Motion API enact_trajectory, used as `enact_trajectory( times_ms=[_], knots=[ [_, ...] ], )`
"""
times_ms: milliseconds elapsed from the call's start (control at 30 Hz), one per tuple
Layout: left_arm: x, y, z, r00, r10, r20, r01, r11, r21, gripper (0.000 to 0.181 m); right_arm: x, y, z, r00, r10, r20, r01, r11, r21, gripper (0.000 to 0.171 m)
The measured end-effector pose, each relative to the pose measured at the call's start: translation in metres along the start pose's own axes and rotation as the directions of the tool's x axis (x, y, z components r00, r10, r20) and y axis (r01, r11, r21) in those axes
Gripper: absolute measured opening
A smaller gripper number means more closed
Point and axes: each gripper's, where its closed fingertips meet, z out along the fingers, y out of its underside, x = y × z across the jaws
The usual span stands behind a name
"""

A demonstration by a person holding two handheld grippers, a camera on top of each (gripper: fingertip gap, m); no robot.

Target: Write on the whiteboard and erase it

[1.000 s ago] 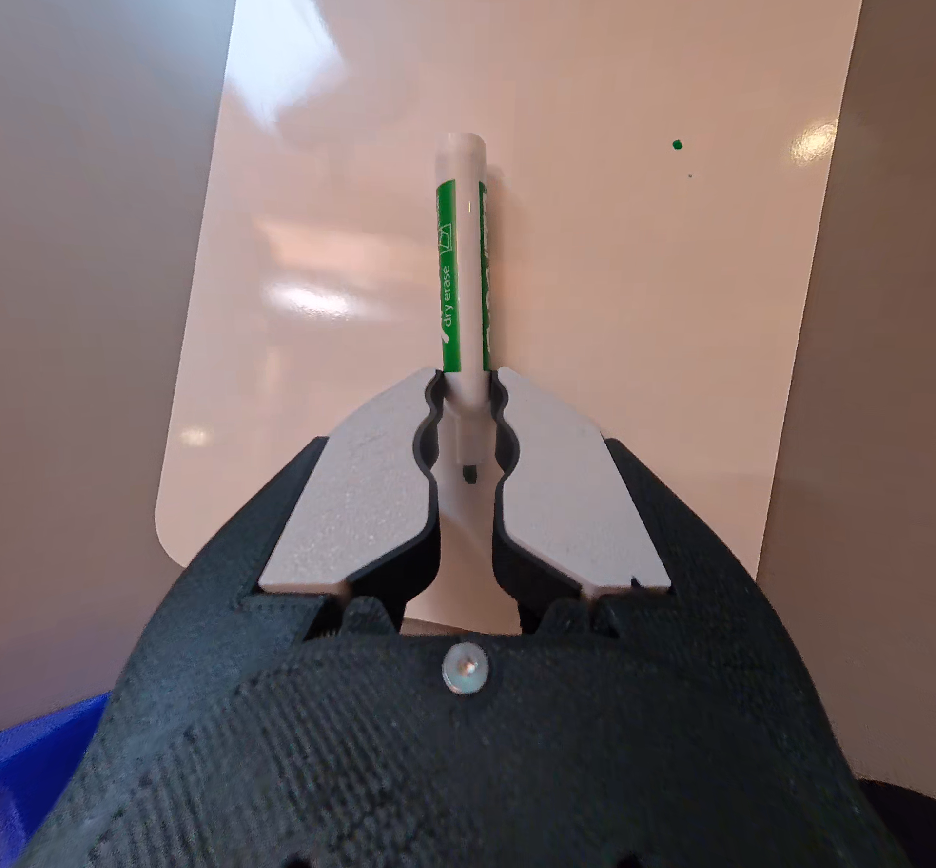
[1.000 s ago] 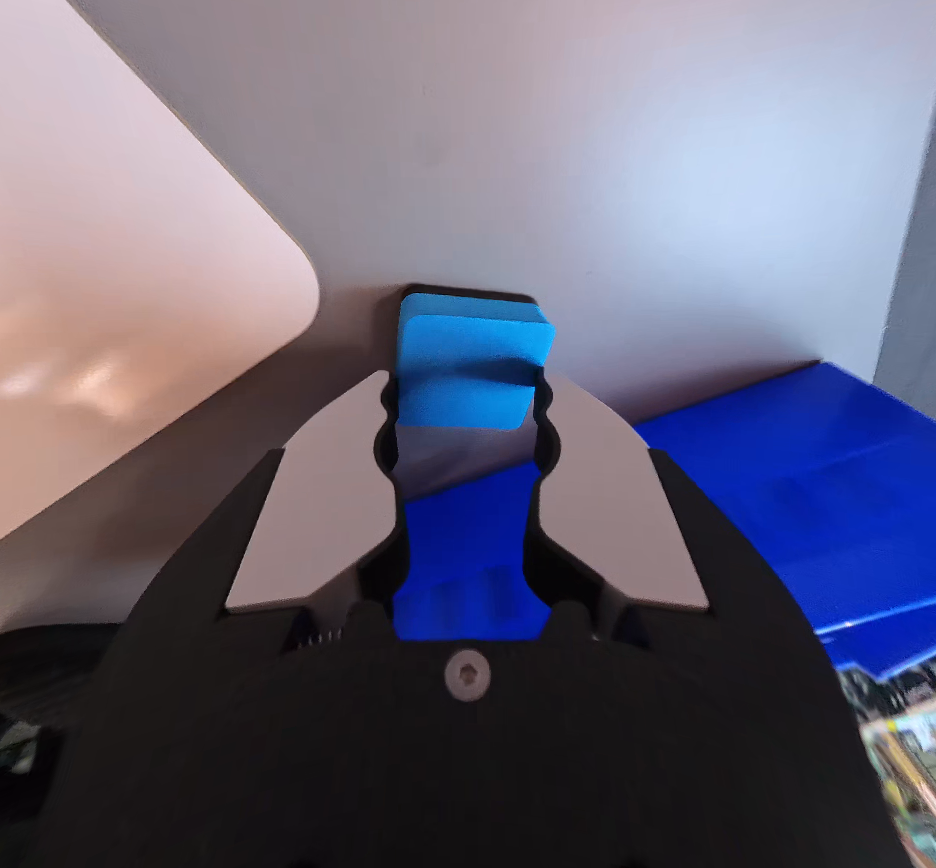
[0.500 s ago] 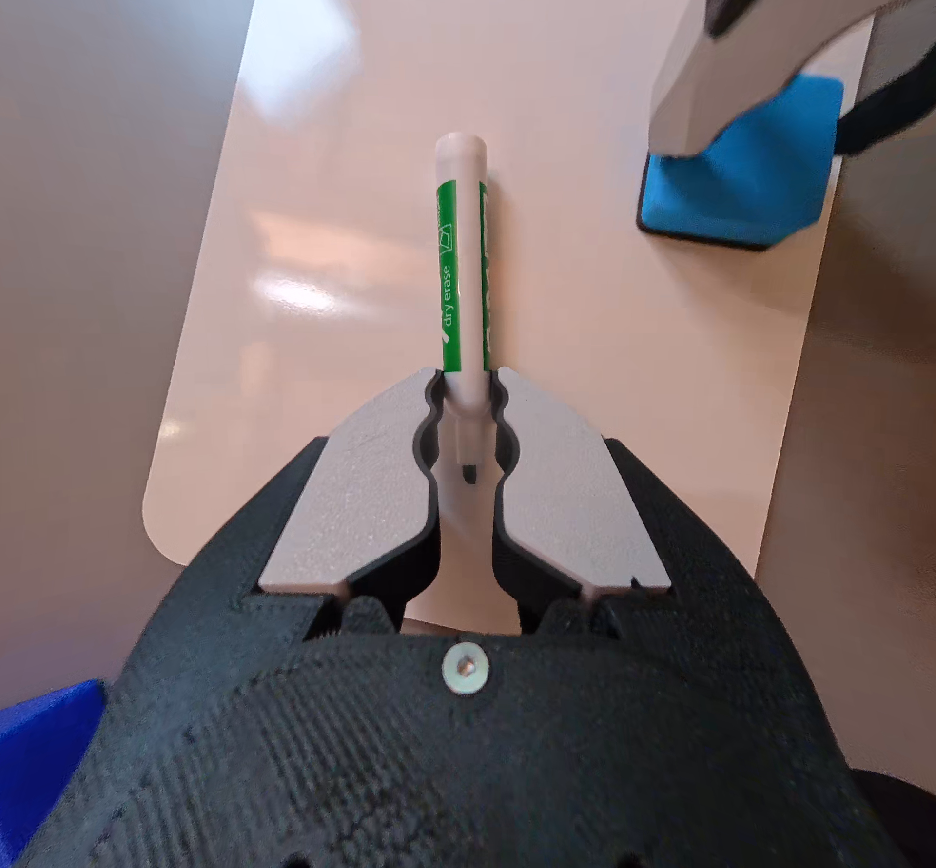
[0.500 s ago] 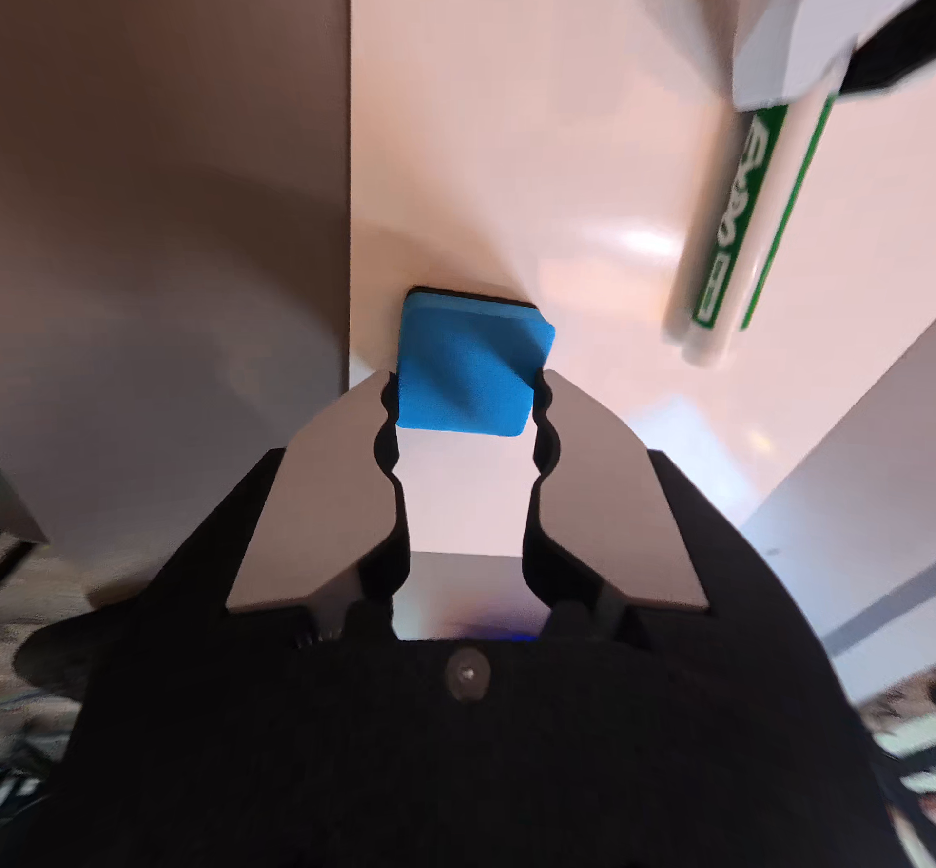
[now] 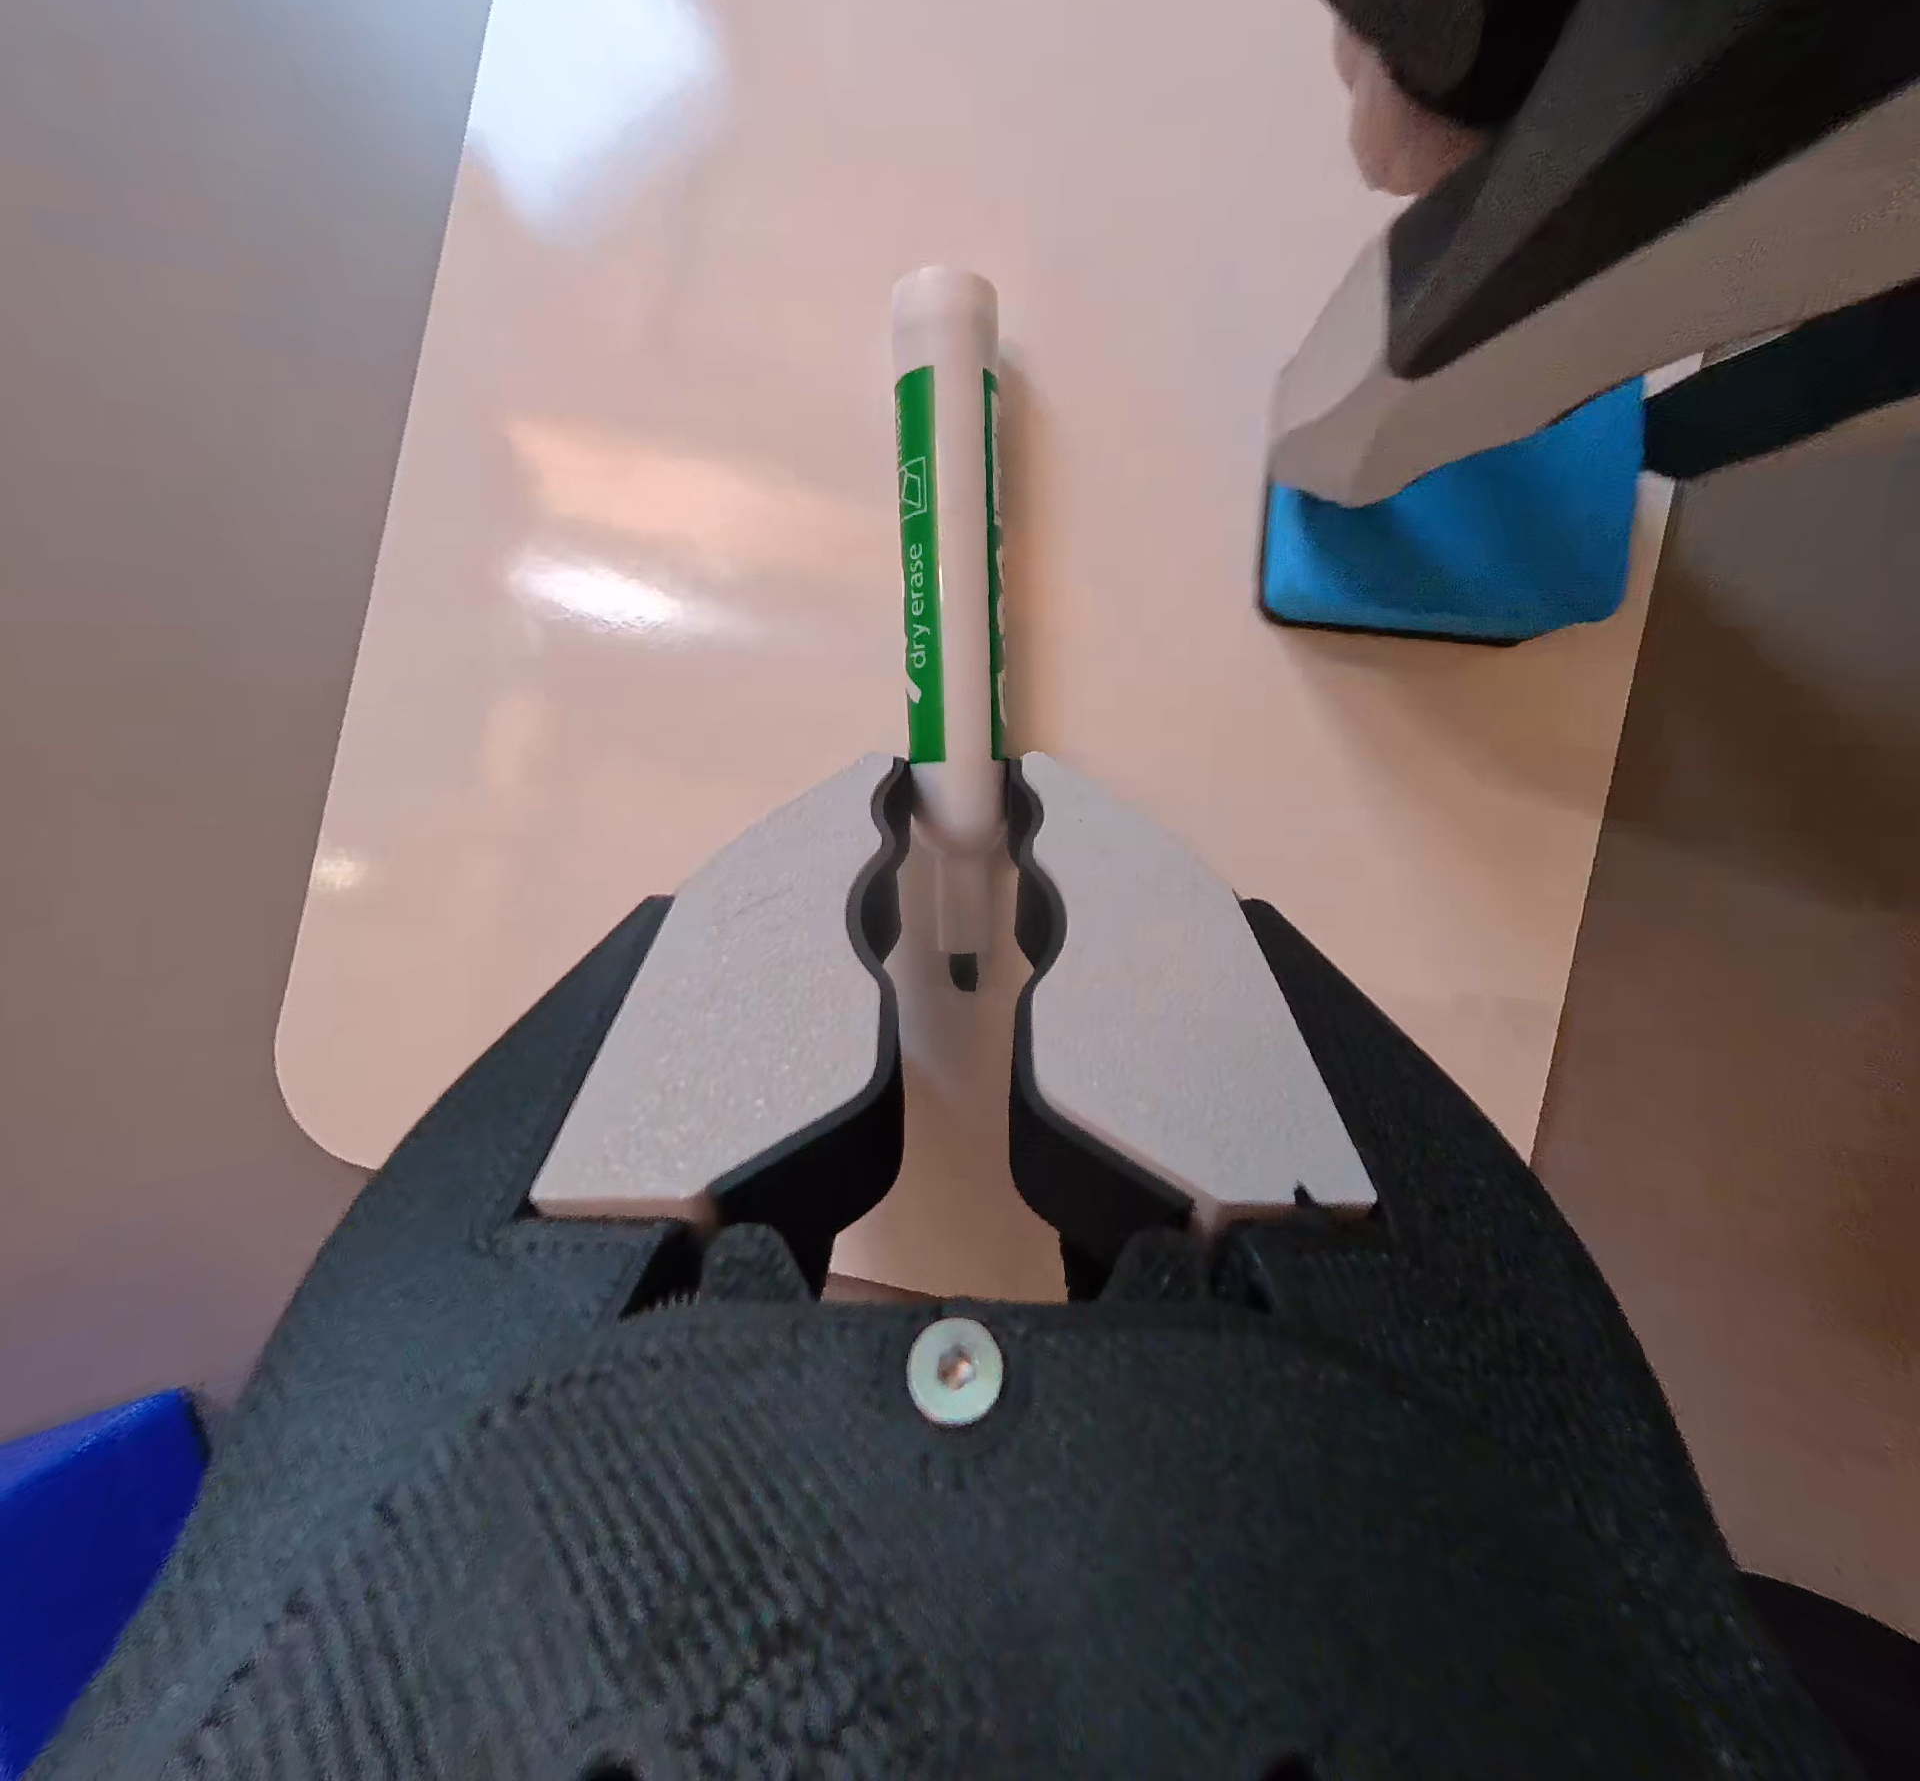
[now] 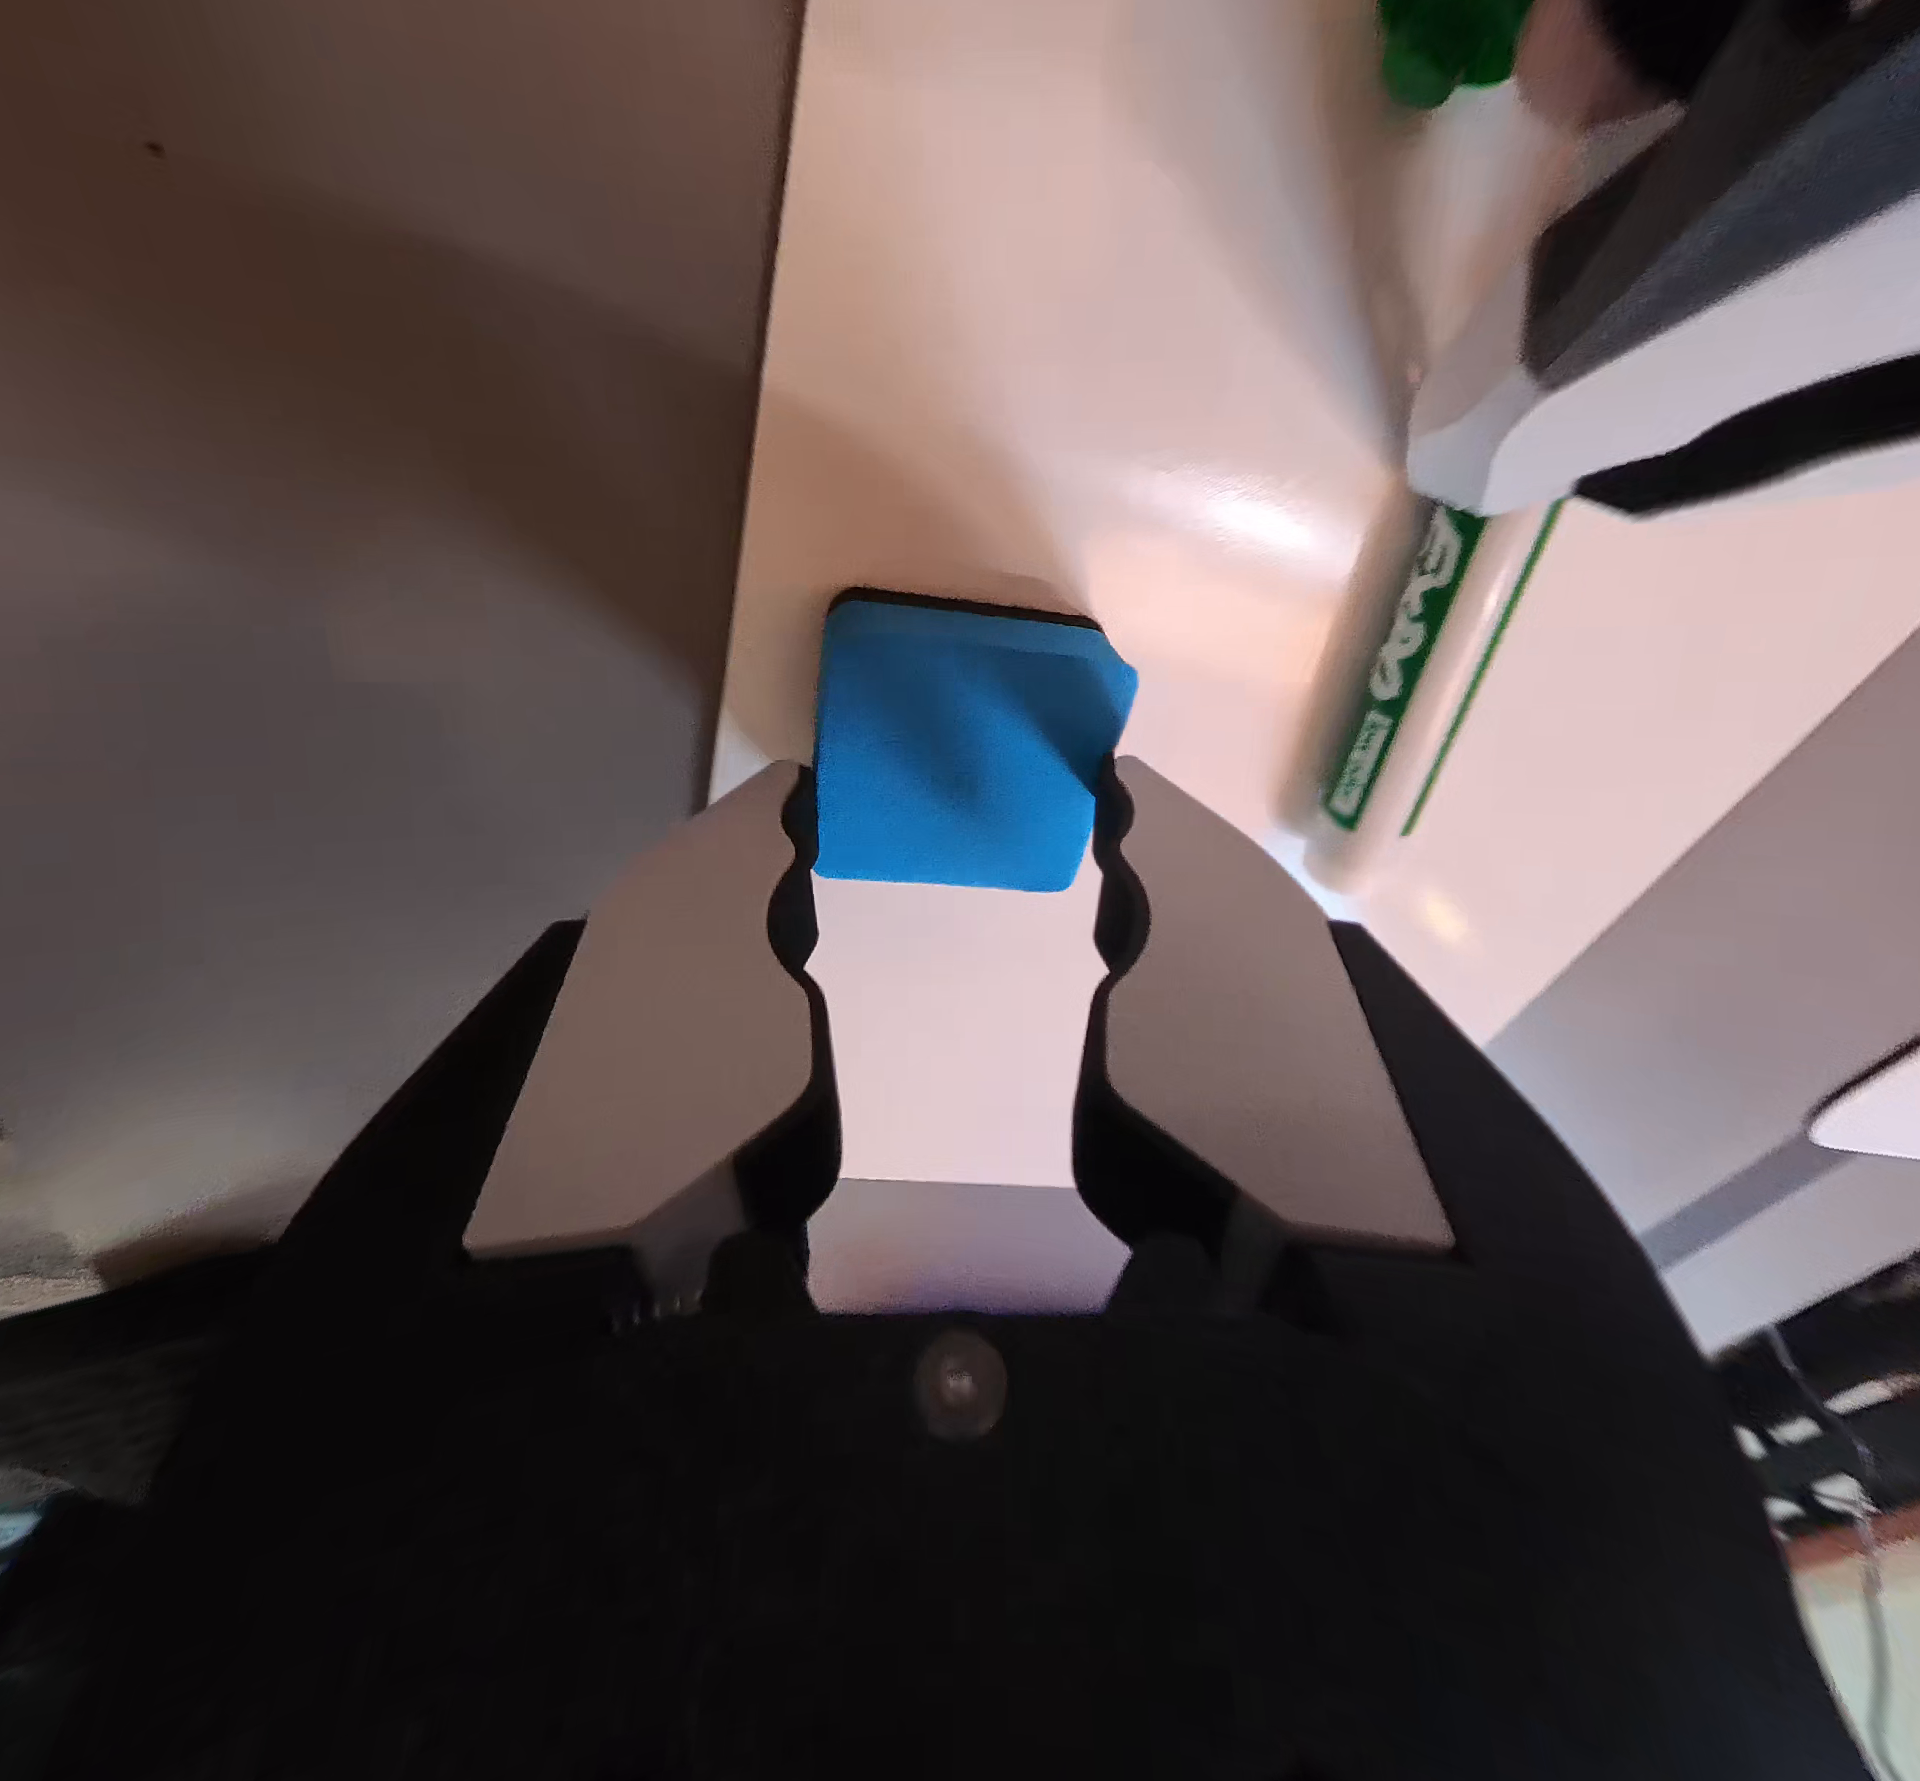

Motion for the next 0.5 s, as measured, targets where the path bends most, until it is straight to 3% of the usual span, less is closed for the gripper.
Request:
enact_trajectory(
  times_ms=[200, 367, 500],
  knots=[
    [0.000, 0.000, 0.000, 1.000, -0.004, -0.002, 0.004, 1.000, 0.001, 0.018, 0.014, 0.036, 0.003, 0.995, 0.104, 0.000, -0.104, 0.993, -0.054, 0.051],
    [0.002, -0.001, 0.001, 1.000, 0.001, -0.008, -0.001, 1.000, 0.000, 0.018, -0.008, 0.005, -0.002, 0.999, 0.033, 0.007, -0.033, 0.999, 0.032, 0.052],
    [0.002, -0.001, 0.001, 1.000, -0.003, -0.001, 0.003, 1.000, -0.001, 0.018, 0.015, 0.026, 0.002, 0.994, 0.112, -0.006, -0.112, 0.993, -0.029, 0.051]
  ],
)
